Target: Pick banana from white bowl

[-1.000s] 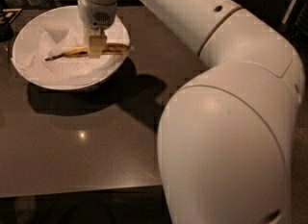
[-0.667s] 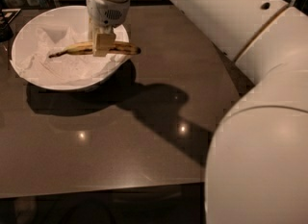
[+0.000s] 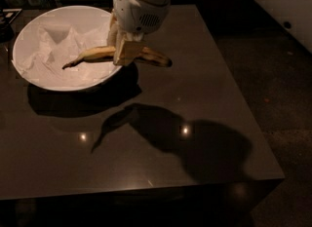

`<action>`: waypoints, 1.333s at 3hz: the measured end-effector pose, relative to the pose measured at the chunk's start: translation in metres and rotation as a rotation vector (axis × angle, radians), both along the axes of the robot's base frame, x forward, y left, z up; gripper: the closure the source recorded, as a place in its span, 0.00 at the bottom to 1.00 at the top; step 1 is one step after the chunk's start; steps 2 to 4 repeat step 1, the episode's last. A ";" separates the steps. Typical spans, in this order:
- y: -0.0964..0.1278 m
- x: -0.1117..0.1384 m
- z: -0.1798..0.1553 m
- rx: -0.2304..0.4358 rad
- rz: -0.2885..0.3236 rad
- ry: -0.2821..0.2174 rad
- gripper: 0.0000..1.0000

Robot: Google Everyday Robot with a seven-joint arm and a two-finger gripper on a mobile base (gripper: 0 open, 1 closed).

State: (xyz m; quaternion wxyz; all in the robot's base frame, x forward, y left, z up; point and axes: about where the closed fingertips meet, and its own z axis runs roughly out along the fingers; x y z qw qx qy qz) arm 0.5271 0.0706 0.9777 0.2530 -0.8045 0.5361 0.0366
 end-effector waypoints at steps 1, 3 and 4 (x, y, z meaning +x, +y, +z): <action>-0.001 -0.001 0.000 -0.002 -0.002 -0.002 1.00; -0.001 -0.001 0.000 -0.002 -0.002 -0.002 1.00; -0.001 -0.001 0.000 -0.002 -0.002 -0.002 1.00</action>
Offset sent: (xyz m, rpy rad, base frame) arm 0.0000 0.0000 0.0000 0.0000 0.0000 0.0000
